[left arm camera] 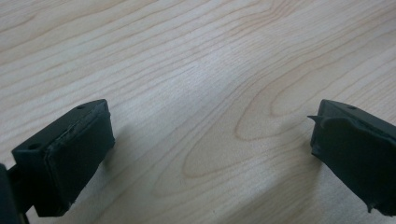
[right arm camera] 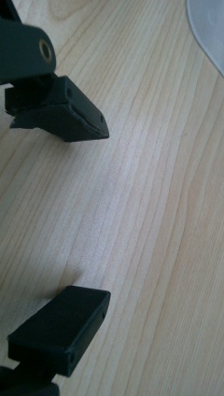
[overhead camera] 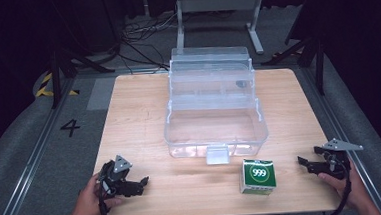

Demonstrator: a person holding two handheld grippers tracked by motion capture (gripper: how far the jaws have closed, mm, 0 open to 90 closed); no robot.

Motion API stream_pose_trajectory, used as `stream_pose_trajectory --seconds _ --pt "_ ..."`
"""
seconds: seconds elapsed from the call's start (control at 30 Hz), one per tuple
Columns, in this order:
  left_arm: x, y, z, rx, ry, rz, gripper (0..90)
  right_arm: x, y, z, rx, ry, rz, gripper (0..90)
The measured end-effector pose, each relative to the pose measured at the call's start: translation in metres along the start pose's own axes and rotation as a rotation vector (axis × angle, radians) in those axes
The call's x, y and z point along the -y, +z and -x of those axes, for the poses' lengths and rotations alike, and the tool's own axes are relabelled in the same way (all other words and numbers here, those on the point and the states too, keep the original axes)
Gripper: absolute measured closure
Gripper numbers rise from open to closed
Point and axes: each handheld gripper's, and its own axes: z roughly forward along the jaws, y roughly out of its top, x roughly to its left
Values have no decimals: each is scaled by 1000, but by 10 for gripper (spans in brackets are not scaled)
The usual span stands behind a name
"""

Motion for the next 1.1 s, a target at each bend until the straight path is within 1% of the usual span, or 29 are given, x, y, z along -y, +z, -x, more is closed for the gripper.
stream_pose_trajectory --seconds 0.1,0.17,0.2,0.27,0.3,0.33,0.37,0.4,0.43,0.47,0.5,0.53,0.6,0.63,0.67,0.7,0.73,0.8,0.87,0.9,0.97,1.0,1.03,1.1 --pt "-2 2 -1 10 5 1 1 0 0 0 1 0 0 187" --pt "-5 4 -4 14 19 -3 1 0 0 0 2 0 0 186" --pt "-6 5 -4 9 29 3 2 0 0 0 3 -2 0 187" --pt "-7 6 -2 42 59 1 7 0 0 0 3 -3 0 187" --pt "-9 7 -2 57 82 0 7 0 -1 0 5 -5 0 187" --pt "-9 8 -1 71 67 -2 6 1 -1 -1 7 -9 2 187" --pt "-9 8 -1 71 67 -2 4 1 -1 -1 5 -8 4 187" --pt "-10 9 0 57 66 -2 2 1 -2 -2 9 -14 3 186" --pt "-11 10 1 46 51 -2 2 1 -2 -2 15 -20 6 186" --pt "-11 10 1 46 51 -2 2 1 -2 -2 15 -20 6 186" --pt "-12 10 3 27 45 -1 2 2 -4 -4 19 -32 8 234" --pt "-12 10 3 28 42 0 2 2 -5 -5 13 -31 9 250" --pt "-12 10 3 29 39 1 5 2 -5 -6 16 -36 7 251" --pt "-11 9 4 8 31 0 5 1 -6 -10 20 -39 -7 247" --pt "-11 9 4 8 31 0 5 1 -6 -10 20 -39 -7 247" --pt "-9 8 5 1 13 0 5 0 -6 -11 10 -42 -13 243" --pt "-9 7 5 -1 19 1 6 0 -7 -15 -10 -53 -18 239" --pt "-7 6 6 9 30 2 8 -1 -7 -21 -30 -64 -23 240" --pt "-7 5 5 22 45 -4 10 -5 -10 -30 -52 -90 -12 240" --pt "-6 5 5 22 38 -2 8 -8 -11 -35 -61 -94 -2 242" --pt "-6 3 6 19 40 -12 8 -12 -14 -43 -92 -108 15 243" --pt "-5 3 6 21 32 -14 8 -14 -15 -49 -101 -120 23 244" --pt "-5 2 5 18 36 -15 7 -17 -16 -57 -114 -136 32 247" --pt "-5 1 5 16 36 -26 8 -21 -17 -67 -141 -161 42 246"
